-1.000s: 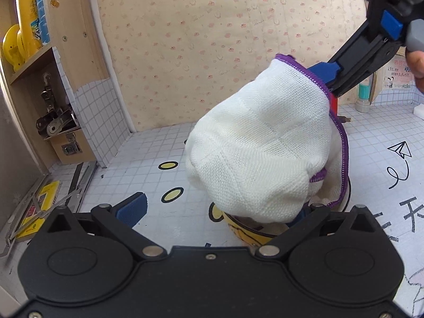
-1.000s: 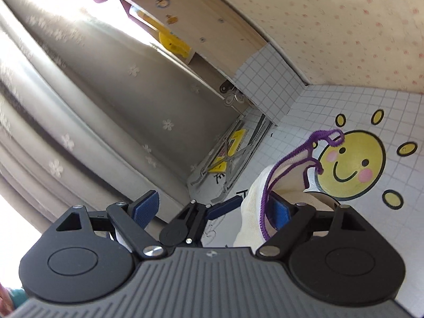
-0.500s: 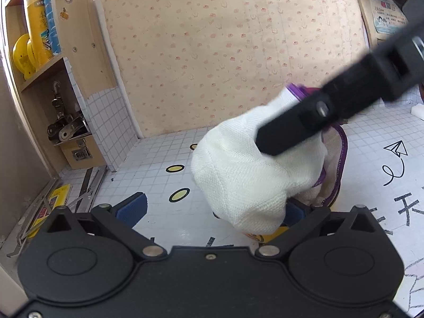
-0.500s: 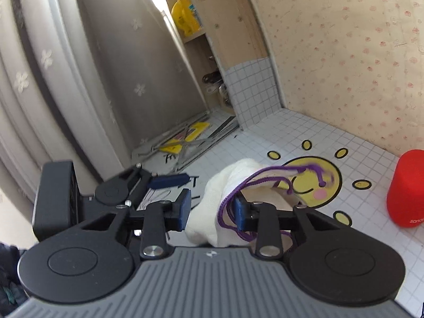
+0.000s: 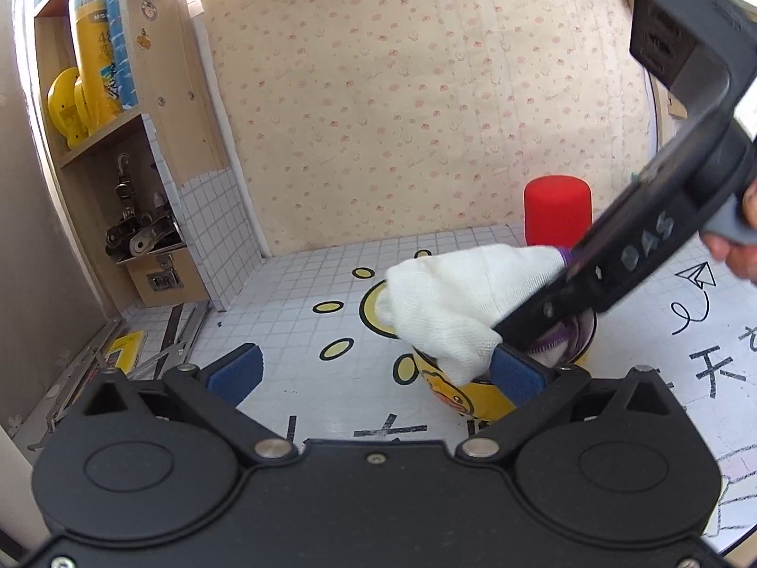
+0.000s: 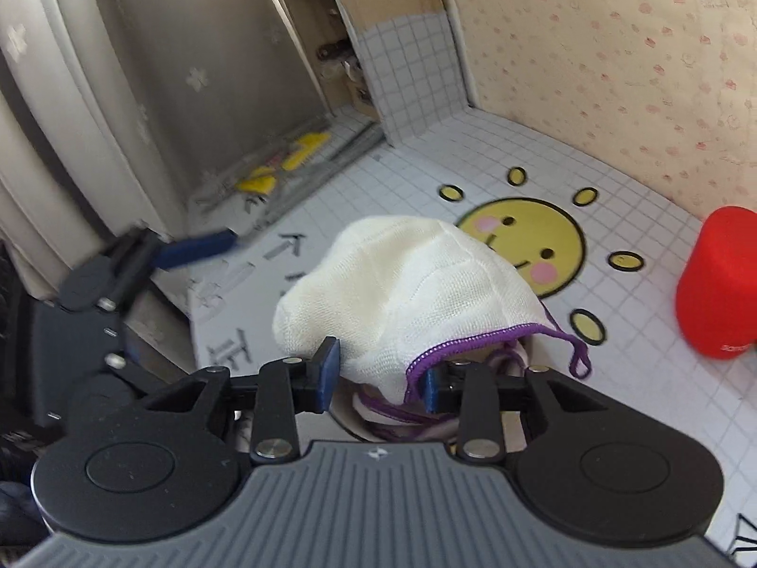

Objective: Clean bowl
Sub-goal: 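Press the cloth down into the bowl and rub with the right gripper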

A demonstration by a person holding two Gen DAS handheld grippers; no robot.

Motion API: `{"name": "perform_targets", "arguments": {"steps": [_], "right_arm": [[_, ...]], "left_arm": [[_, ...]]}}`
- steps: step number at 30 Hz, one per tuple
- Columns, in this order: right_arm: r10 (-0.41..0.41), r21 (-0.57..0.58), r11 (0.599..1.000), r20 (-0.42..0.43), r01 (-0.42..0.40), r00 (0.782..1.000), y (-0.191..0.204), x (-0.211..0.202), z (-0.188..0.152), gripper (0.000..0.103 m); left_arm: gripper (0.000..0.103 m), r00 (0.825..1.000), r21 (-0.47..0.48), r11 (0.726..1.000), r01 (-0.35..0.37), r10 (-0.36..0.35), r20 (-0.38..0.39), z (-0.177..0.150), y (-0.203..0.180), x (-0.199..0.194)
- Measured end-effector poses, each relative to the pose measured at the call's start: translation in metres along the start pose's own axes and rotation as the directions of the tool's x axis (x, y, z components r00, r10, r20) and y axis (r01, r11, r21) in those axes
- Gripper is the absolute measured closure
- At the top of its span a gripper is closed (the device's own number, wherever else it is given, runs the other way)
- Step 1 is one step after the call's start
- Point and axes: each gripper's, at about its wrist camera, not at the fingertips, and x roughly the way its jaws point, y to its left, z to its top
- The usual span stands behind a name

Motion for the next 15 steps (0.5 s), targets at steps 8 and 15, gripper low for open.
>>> {"name": "perform_targets", "arguments": {"steps": [8, 15], "right_arm": [[-0.074, -0.074, 0.995, -0.049, 0.07, 0.996, 0.009, 0.014, -0.008, 0.066], [-0.048, -0.118, 0.992, -0.04, 0.043, 0.998, 0.003, 0.001, -0.012, 0.064]], "left_arm": [[0.0, 1.0, -0.033, 0.999, 0.013, -0.013, -0.012, 0.011, 0.008, 0.014], [0.0, 0.998, 0.001, 0.998, 0.059, -0.059, -0.031, 0.012, 0.002, 0.019]]}}
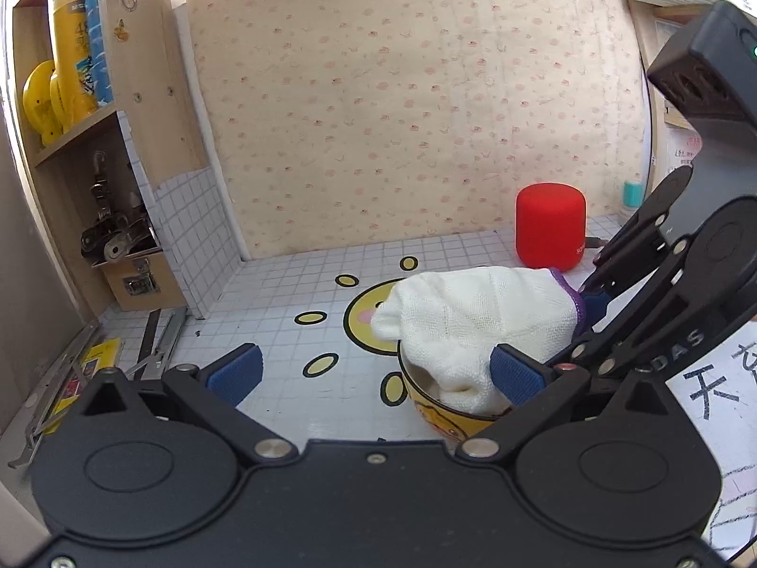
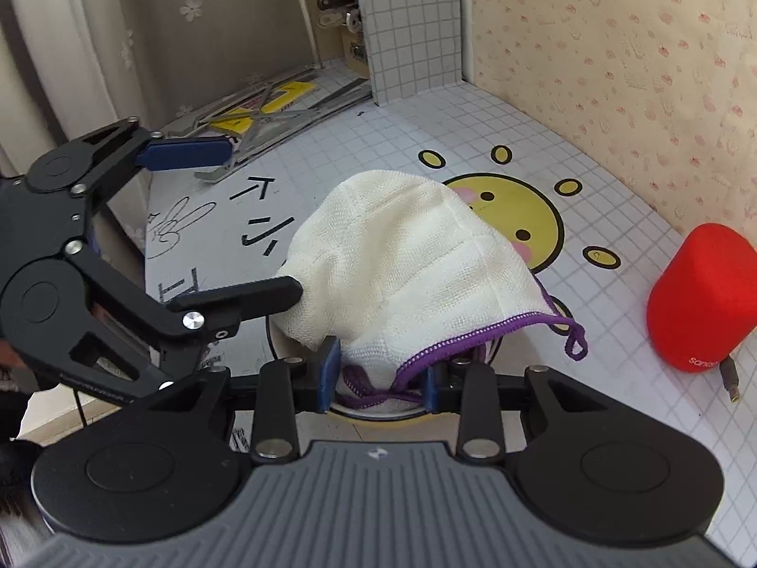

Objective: Clean bowl
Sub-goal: 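Press the cloth down into the bowl and rub with the right gripper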

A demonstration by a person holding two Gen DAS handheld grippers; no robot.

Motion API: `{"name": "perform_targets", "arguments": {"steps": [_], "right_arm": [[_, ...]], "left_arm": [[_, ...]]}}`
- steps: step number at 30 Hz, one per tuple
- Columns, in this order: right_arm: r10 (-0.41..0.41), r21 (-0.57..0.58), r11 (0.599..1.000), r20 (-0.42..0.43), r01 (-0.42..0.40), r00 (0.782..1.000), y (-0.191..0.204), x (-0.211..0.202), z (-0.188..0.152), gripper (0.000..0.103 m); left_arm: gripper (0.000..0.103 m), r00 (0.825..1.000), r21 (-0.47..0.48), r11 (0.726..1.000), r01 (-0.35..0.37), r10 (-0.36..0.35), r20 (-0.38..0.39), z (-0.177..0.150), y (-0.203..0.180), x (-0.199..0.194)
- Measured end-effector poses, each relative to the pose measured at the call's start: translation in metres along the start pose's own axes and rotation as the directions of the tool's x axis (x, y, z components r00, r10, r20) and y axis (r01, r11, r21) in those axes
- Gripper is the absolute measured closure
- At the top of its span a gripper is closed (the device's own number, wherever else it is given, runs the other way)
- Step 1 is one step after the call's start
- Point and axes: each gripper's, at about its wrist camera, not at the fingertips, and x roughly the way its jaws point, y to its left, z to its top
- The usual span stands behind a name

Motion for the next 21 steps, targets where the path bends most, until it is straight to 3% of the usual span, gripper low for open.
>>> {"name": "perform_targets", "arguments": {"steps": [3, 5, 6, 8, 11, 16, 21], "right_arm": [[0.04, 0.0, 0.999, 0.034, -0.04, 0.999, -0.005, -0.01, -0.004, 0.054], [0.065, -0.007, 0.998, 0.048, -0.064, 0.997, -0.004, -0.016, -0.006, 0.034], [0.076, -0.011, 0.997, 0.055, -0.076, 0.996, -0.003, -0.02, -0.007, 0.033], [0.082, -0.025, 0.996, 0.064, -0.08, 0.995, -0.001, -0.028, -0.009, 0.032], [0.023, -0.053, 0.998, 0.07, -0.02, 0.997, 0.004, -0.041, -0.011, 0.032], [-0.055, -0.008, 0.998, 0.197, 0.057, 0.979, -0.005, -0.06, -0.009, 0.029], [-0.076, -0.007, 0.997, 0.245, 0.08, 0.967, -0.014, -0.047, 0.013, 0.025]], "left_arm": [[0.0, 0.998, -0.013, 0.999, -0.044, 0.044, -0.034, 0.001, 0.003, 0.008], [0.0, 0.998, -0.021, 0.999, -0.032, 0.031, -0.051, 0.001, 0.004, 0.012], [0.0, 0.998, -0.026, 1.0, -0.015, 0.014, -0.054, 0.001, 0.004, 0.013], [0.0, 0.998, -0.028, 1.0, -0.003, 0.002, -0.057, 0.0, 0.004, 0.015], [0.0, 0.998, -0.008, 1.0, -0.014, 0.013, -0.065, -0.003, 0.001, 0.018], [0.0, 0.998, -0.016, 1.0, -0.002, 0.001, -0.066, -0.006, 0.001, 0.02], [0.0, 0.998, -0.016, 1.0, 0.005, -0.006, -0.065, -0.007, 0.002, 0.02]]}}
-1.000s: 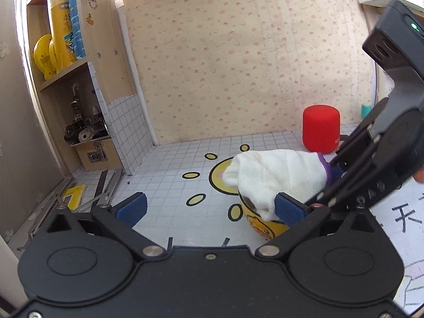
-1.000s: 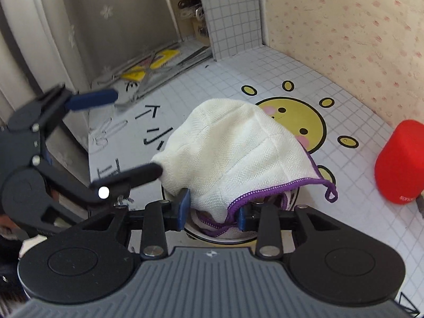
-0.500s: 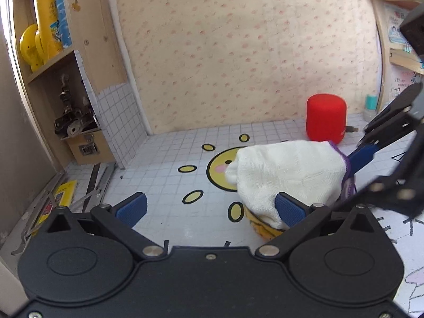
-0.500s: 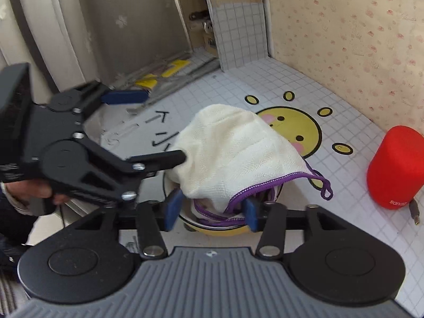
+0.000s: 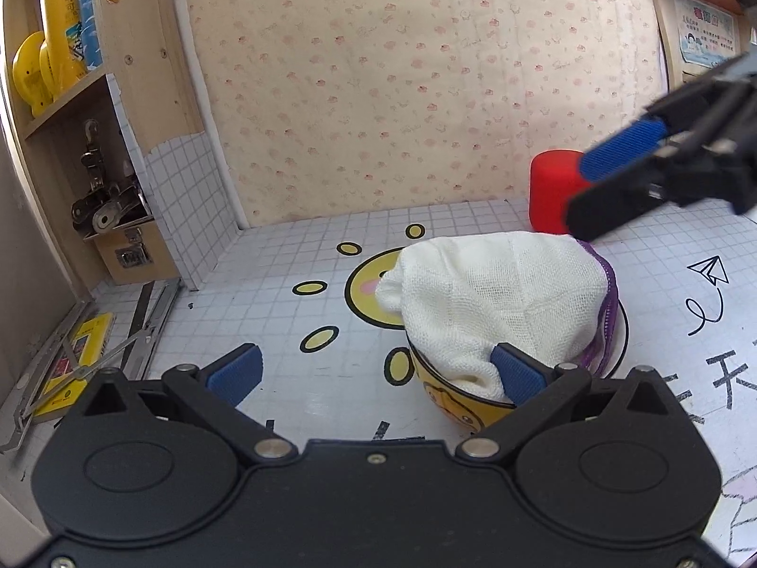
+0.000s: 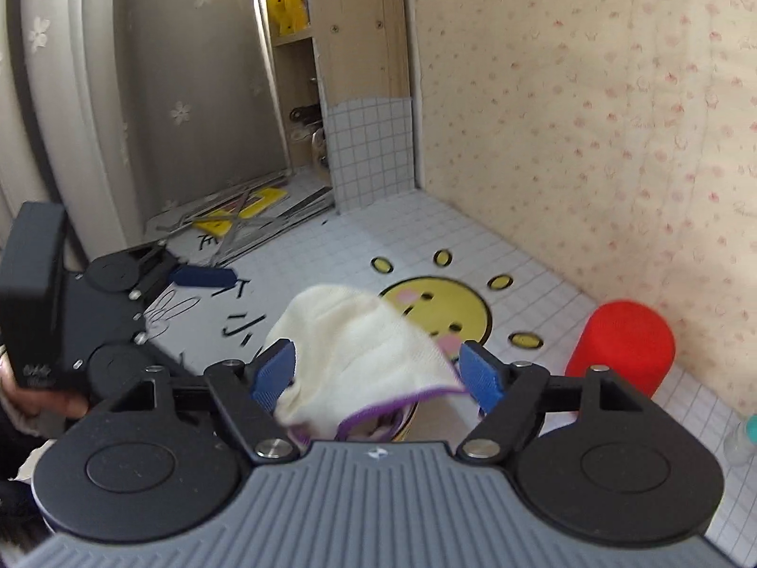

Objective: Clean bowl
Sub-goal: 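Press the cloth down into the bowl and rub with the right gripper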

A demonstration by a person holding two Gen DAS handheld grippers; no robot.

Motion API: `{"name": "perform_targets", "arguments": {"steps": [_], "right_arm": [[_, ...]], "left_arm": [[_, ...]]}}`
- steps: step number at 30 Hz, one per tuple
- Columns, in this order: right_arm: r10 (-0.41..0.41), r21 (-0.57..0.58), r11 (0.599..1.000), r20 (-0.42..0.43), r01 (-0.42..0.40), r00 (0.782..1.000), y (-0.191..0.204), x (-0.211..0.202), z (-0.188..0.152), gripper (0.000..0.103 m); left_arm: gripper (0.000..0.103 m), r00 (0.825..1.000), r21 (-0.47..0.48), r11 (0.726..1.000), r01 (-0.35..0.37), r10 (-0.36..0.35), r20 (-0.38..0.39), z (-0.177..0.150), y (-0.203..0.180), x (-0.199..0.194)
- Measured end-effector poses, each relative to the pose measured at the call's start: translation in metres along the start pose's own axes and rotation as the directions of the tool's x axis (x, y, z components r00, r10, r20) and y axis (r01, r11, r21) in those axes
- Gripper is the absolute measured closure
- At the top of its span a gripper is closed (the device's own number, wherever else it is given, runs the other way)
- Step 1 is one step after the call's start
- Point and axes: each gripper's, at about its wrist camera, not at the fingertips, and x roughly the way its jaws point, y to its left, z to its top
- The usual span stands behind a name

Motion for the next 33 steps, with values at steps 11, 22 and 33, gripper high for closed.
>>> {"name": "perform_targets", "arguments": {"steps": [11, 22, 33], "right_arm": [[0.045, -0.057, 0.997, -0.141, -0.053, 0.989, 0.015, 0.06, 0.015, 0.025], [0.001, -0.31, 0.95, -0.101, -0.032, 0.995, 0.05, 0.046, -0.003, 0.033], [0.1, -0.156, 0.978, -0.238, -0.14, 0.966, 0.036, 0.061, 0.012, 0.033]], "left_arm": [[0.0, 1.0, -0.008, 1.0, 0.015, -0.015, 0.008, -0.001, 0.002, 0.002], [0.0, 0.999, 0.028, 1.0, 0.002, -0.003, 0.033, -0.003, -0.004, -0.001], [0.0, 0.999, 0.035, 0.999, 0.007, -0.008, 0.034, -0.003, -0.006, -0.013]]}}
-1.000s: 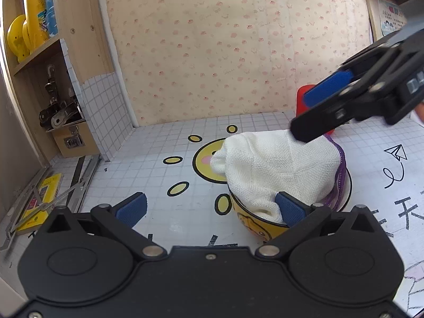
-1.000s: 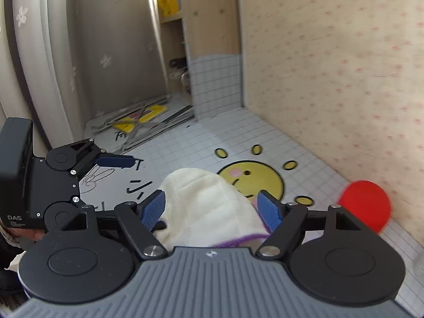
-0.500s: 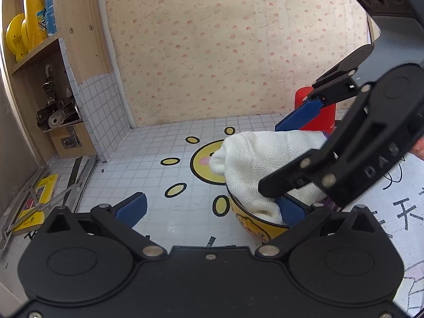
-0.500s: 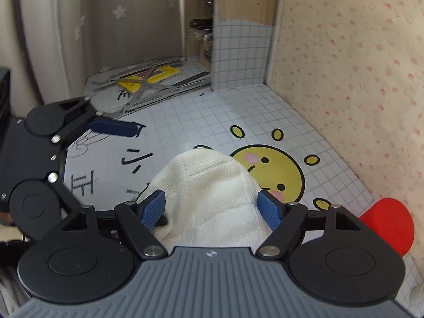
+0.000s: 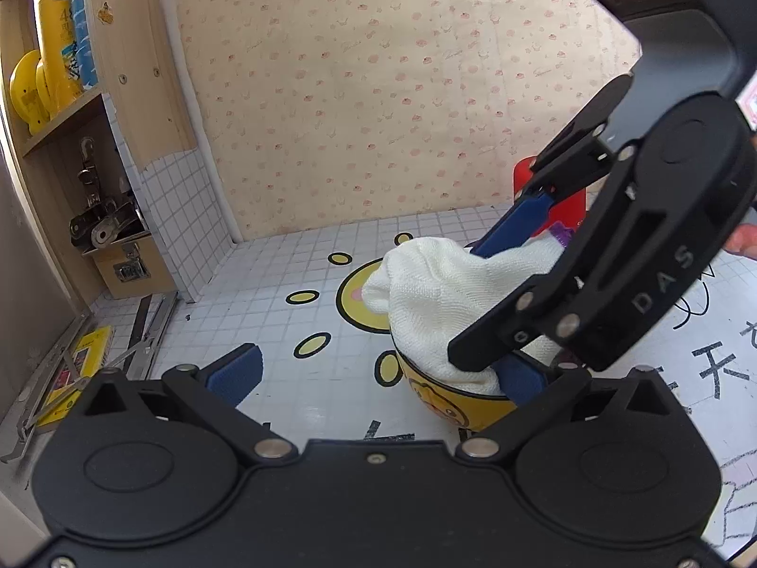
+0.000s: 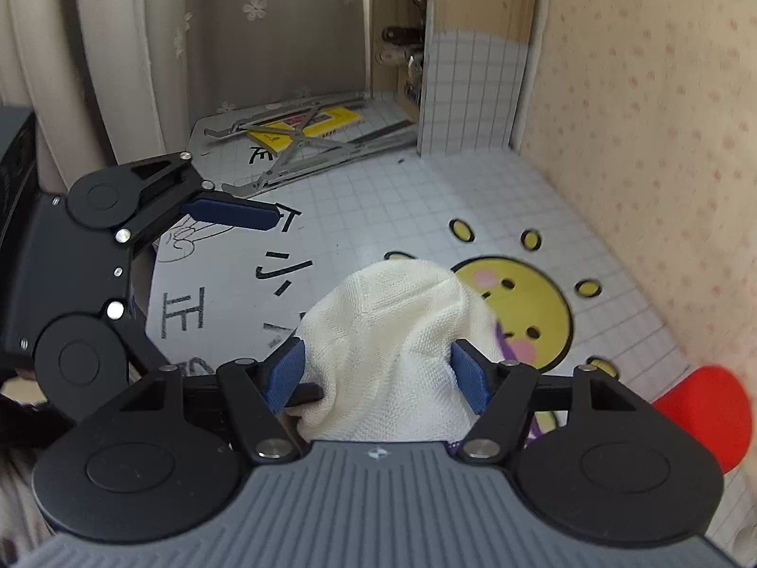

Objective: Clean bowl
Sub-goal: 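Rub the cloth around the bowl's inner wall with the right gripper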

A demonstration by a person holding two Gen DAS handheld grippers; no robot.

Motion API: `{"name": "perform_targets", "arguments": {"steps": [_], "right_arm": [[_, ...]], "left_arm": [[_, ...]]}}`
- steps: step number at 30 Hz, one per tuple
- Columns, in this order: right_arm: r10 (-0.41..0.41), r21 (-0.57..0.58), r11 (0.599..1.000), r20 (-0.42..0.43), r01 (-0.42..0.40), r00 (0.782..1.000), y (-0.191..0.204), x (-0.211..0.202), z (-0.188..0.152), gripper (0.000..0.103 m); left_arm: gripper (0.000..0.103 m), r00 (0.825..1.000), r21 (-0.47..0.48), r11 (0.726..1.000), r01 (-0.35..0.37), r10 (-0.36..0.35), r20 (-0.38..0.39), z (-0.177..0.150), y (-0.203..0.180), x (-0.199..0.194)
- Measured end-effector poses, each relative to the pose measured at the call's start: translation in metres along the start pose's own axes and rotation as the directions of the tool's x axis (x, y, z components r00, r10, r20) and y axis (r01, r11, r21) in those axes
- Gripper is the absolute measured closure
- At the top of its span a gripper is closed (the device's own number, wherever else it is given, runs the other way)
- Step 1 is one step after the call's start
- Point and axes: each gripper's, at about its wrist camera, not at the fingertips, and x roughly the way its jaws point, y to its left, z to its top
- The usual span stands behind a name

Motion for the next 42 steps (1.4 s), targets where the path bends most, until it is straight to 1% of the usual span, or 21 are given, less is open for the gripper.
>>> {"name": "perform_targets", "arguments": {"steps": [6, 9, 11, 17, 20, 24, 28, 31, 34, 37, 42], "right_arm": [[0.003, 0.045, 0.999, -0.045, -0.001, 0.999, -0.001, 0.011, 0.001, 0.032], [0.013, 0.06, 0.998, -0.053, -0.01, 0.999, -0.002, 0.013, -0.001, 0.031], [0.01, 0.06, 0.998, -0.055, -0.007, 0.998, -0.003, 0.016, -0.003, 0.028], [0.023, 0.079, 0.997, -0.058, -0.018, 0.998, -0.006, 0.02, -0.004, 0.028], [0.025, 0.073, 0.997, -0.084, -0.019, 0.996, -0.006, 0.02, -0.002, 0.028], [-0.007, 0.016, 1.0, -0.108, 0.009, 0.994, 0.0, 0.018, 0.002, 0.027], [-0.026, -0.009, 1.0, -0.107, 0.025, 0.994, 0.001, 0.013, 0.004, 0.025], [-0.019, 0.005, 1.0, -0.096, 0.02, 0.995, -0.003, 0.013, 0.002, 0.022], [0.0, 0.033, 0.999, -0.11, 0.004, 0.994, -0.007, 0.017, 0.004, 0.021], [0.002, 0.024, 1.0, -0.141, 0.001, 0.99, -0.007, 0.021, 0.008, 0.021], [-0.006, -0.004, 1.0, -0.198, 0.005, 0.98, -0.004, 0.025, 0.015, 0.021]], "left_arm": [[0.0, 1.0, -0.01, 1.0, 0.018, -0.018, 0.006, -0.004, 0.001, -0.003], [0.0, 1.0, -0.017, 0.999, 0.031, -0.031, 0.007, -0.005, 0.002, -0.003], [0.0, 0.999, -0.019, 0.999, 0.035, -0.035, 0.007, -0.006, 0.002, -0.002], [0.0, 0.999, -0.032, 0.998, 0.05, -0.05, 0.01, -0.006, 0.002, -0.002], [0.0, 0.998, -0.029, 0.998, 0.062, -0.062, 0.015, -0.007, 0.002, -0.003], [0.0, 0.997, -0.013, 0.997, 0.073, -0.072, 0.028, -0.008, 0.001, -0.004], [0.0, 0.996, -0.008, 0.997, 0.078, -0.078, 0.045, -0.008, 0.002, -0.006], [0.0, 0.994, -0.018, 0.995, 0.095, -0.094, 0.05, -0.008, 0.006, -0.005], [0.0, 0.993, -0.027, 0.994, 0.11, -0.109, 0.055, -0.009, 0.008, -0.005], [0.0, 0.989, -0.01, 0.991, 0.135, -0.134, 0.069, -0.01, 0.009, -0.006], [0.0, 0.984, 0.013, 0.988, 0.157, -0.157, 0.08, -0.01, 0.009, -0.005]]}}
